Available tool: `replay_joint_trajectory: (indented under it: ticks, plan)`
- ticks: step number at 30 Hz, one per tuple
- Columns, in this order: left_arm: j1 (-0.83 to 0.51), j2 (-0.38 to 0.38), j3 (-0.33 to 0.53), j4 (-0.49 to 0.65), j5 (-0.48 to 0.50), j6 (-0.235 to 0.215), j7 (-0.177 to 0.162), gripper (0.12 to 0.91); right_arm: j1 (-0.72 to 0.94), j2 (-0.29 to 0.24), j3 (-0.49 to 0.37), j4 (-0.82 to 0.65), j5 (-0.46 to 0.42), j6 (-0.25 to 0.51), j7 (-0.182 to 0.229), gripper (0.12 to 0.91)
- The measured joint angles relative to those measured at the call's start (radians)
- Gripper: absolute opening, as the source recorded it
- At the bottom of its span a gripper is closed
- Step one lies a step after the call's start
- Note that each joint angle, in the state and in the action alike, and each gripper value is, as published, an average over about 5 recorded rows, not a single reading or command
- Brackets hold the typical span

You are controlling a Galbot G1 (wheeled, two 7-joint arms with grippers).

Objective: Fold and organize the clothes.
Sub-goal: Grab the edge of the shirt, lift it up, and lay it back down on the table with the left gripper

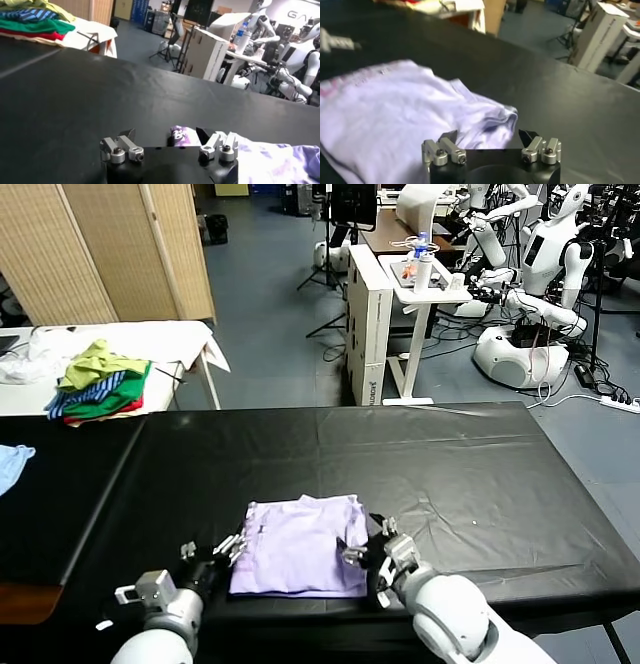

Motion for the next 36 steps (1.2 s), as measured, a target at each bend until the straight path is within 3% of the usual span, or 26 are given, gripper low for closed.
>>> replay_joint_trajectory:
  ticks: [4, 10, 17, 23, 29, 36]
  plan:
    - [0.0, -0.01, -0.002, 0.017, 0.016, -0.016, 0.013, 0.907, -0.029, -0.009, 0.059, 0.006, 0.051, 0.06, 0.007, 0.907]
    - [0.008, -0.038, 0.0, 0.052, 0.053, -0.063, 0.065, 0.907, -0.054, 0.006, 0.143, 0.011, 0.144, 0.174, 0.008, 0.907]
    - [0.024, -0.09, 0.001, 0.097, 0.083, -0.118, 0.117, 0.907, -0.112, -0.004, 0.267, 0.048, 0.194, 0.193, -0.016, 0.907]
    - [0.029, -0.137, 0.008, 0.106, 0.065, -0.135, 0.134, 0.907, -0.164, -0.001, 0.367, 0.055, 0.205, 0.201, -0.026, 0.907]
    - [0.028, -0.165, 0.011, 0.089, -0.016, -0.129, 0.141, 0.907, -0.185, 0.007, 0.402, 0.056, 0.204, 0.203, -0.028, 0.907]
    - [0.03, -0.172, 0.027, 0.097, -0.027, -0.139, 0.151, 0.907, -0.19, 0.005, 0.417, 0.061, 0.204, 0.203, -0.028, 0.907]
